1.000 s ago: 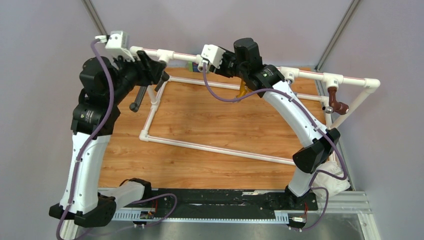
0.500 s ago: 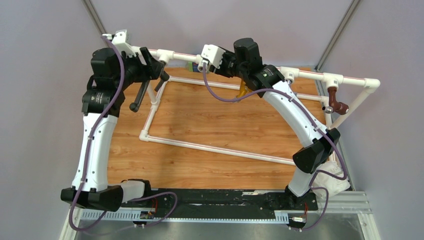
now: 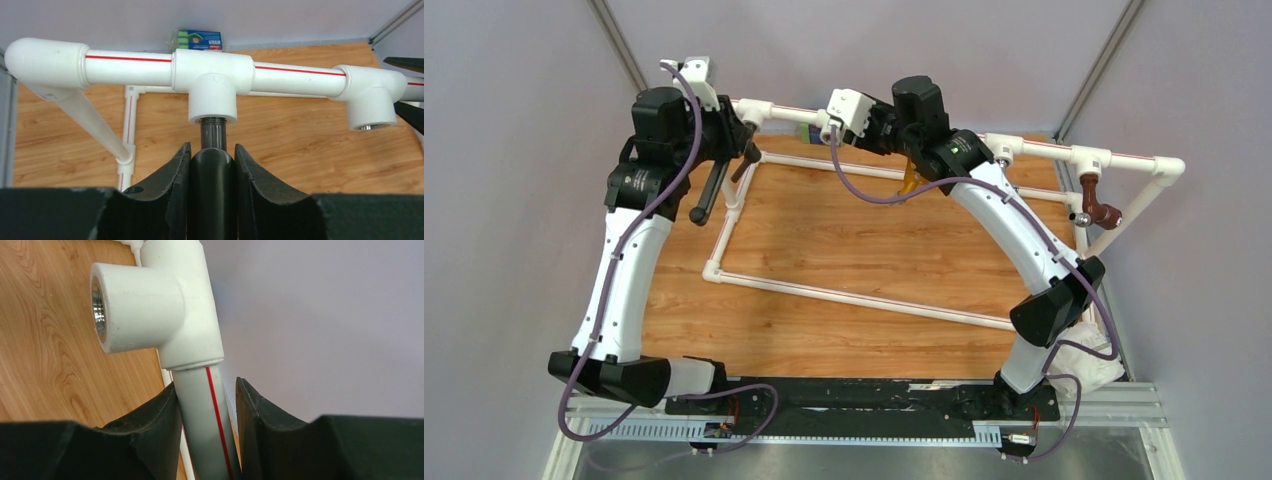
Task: Install the water faucets
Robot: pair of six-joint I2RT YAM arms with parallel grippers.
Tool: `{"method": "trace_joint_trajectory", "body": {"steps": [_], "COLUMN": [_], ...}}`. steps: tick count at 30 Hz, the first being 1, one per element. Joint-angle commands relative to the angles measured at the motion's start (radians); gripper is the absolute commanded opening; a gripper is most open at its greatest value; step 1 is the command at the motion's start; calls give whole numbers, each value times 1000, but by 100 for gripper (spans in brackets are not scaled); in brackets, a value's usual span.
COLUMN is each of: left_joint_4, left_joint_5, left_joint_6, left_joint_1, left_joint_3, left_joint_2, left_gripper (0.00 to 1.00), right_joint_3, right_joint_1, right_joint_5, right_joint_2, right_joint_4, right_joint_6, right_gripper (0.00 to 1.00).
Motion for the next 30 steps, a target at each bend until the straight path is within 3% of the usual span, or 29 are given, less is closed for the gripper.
{"method": "trace_joint_trajectory", "body": {"steps": [1,6,7,14,23,27,30], "left_joint_4": [-41,-72,-72,-16,7,34,28], "left_joint_5": [-40,-54,-43,44,-95,-164,-138], "left_joint_6": [115,175,171,74,11,-10,-30], "left_joint_1": [-117,-200,-215,-243,-243,-237,-192], "left_joint_3": [78,105,106,45,20,51,71], "left_joint_2": [16,33,35,32,-22,-76,-96], "left_gripper": [18,53,55,57,57,64,68], "right_joint_3": [-26,-26,-26,-25,-32,-38,-37], "right_joint_1": [35,35,35,36,36,36,36], "right_joint_5": [-90,-90,-90,-90,-89,-87,-87], "right_joint_2": [29,29,29,29,26,23,21], "right_joint_4": [28,28,28,28,28,30,31], "right_joint_6": [131,131,131,133,131,128,128], "right_gripper": [8,7,7,8,8,8,8]}}
